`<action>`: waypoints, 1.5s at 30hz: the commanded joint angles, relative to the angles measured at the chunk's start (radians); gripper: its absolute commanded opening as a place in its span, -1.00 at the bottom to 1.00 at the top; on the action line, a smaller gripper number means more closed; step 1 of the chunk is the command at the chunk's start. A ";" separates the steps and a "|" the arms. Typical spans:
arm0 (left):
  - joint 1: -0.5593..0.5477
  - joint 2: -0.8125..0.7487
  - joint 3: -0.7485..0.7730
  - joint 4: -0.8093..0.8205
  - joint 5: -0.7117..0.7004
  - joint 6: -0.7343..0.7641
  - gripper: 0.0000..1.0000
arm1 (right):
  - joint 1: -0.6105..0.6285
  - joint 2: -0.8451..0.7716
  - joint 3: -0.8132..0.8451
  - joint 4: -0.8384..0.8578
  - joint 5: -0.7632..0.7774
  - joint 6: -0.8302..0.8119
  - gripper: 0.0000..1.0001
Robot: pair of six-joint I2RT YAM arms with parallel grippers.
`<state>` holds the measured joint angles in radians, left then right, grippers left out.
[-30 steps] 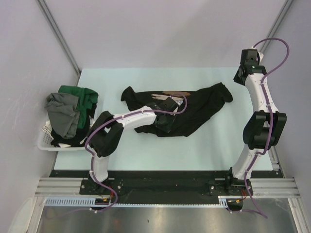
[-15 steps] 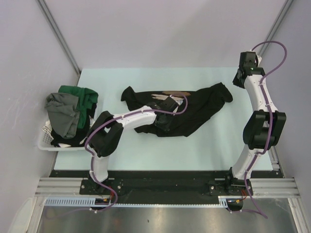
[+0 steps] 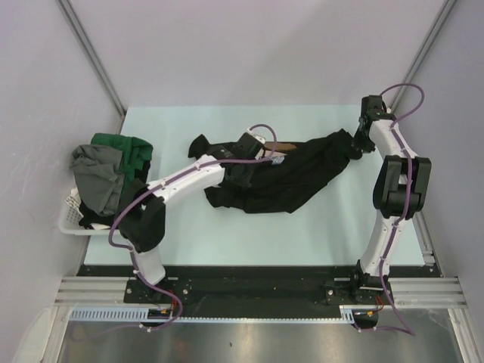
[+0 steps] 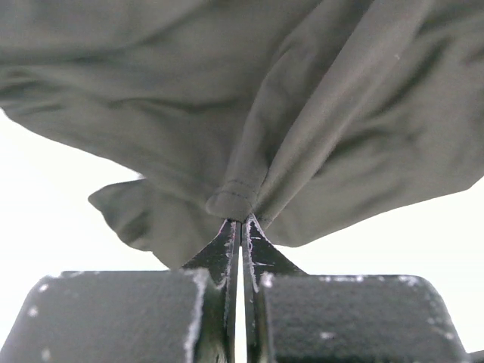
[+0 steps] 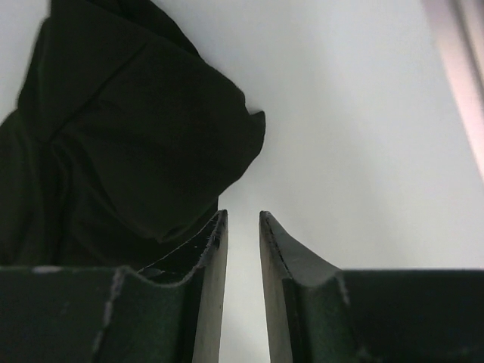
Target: Fold and stack the t-shirts
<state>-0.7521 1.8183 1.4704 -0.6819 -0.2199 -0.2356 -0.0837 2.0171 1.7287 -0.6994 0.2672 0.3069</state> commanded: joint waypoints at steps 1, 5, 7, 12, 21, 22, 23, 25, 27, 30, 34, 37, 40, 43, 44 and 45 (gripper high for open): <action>0.078 -0.105 0.051 -0.051 -0.093 -0.014 -1.00 | -0.007 0.054 0.069 0.017 -0.039 0.032 -0.43; 0.192 -0.157 0.082 -0.062 -0.154 -0.005 -1.00 | -0.007 0.074 0.095 0.024 -0.051 0.029 -0.42; 0.227 -0.168 0.090 -0.065 -0.185 0.018 -1.00 | -0.007 0.089 0.115 0.014 -0.052 0.028 -0.41; 0.324 -0.212 0.102 -0.082 -0.234 0.050 -1.00 | -0.007 0.100 0.163 -0.003 -0.078 0.035 -0.40; 0.375 -0.255 0.079 -0.087 -0.219 0.068 -1.00 | 0.039 0.144 0.275 -0.040 -0.166 0.061 -0.36; 0.376 -0.257 0.079 -0.088 -0.210 0.068 -1.00 | 0.051 0.155 0.304 -0.041 -0.190 0.064 -0.35; 0.375 -0.258 0.077 -0.091 -0.197 0.065 -1.00 | 0.065 0.166 0.319 -0.041 -0.207 0.067 -0.35; 0.375 -0.260 0.070 -0.093 -0.184 0.052 -1.00 | 0.116 0.209 0.380 -0.034 -0.244 0.075 -0.34; 0.375 -0.261 0.061 -0.091 -0.164 0.036 -1.00 | 0.148 0.276 0.437 -0.049 -0.256 0.083 -0.32; 0.375 -0.263 0.042 -0.088 -0.142 0.021 -1.00 | 0.200 0.395 0.618 -0.107 -0.258 0.089 -0.32; 0.375 -0.269 0.016 -0.087 -0.130 0.013 -1.00 | 0.242 0.488 0.752 -0.109 -0.327 0.104 -0.32; 0.375 -0.274 0.001 -0.090 -0.124 0.009 -1.00 | 0.259 0.489 0.704 -0.028 -0.339 0.094 -0.31; 0.375 -0.286 -0.016 -0.091 -0.121 0.010 -1.00 | 0.269 0.497 0.684 0.003 -0.339 0.070 -0.28; 0.375 -0.294 -0.031 -0.091 -0.124 0.021 -1.00 | 0.271 0.514 0.690 -0.012 -0.336 0.067 -0.29; 0.375 -0.297 -0.032 -0.094 -0.125 0.025 -1.00 | 0.271 0.514 0.687 -0.017 -0.333 0.066 -0.29; 0.375 -0.297 -0.036 -0.096 -0.128 0.028 -1.00 | 0.271 0.512 0.683 -0.020 -0.332 0.061 -0.29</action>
<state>-0.3836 1.5833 1.4429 -0.7761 -0.3508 -0.2089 0.1913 2.5267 2.4035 -0.7422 -0.0620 0.3874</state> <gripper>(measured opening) 0.006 0.355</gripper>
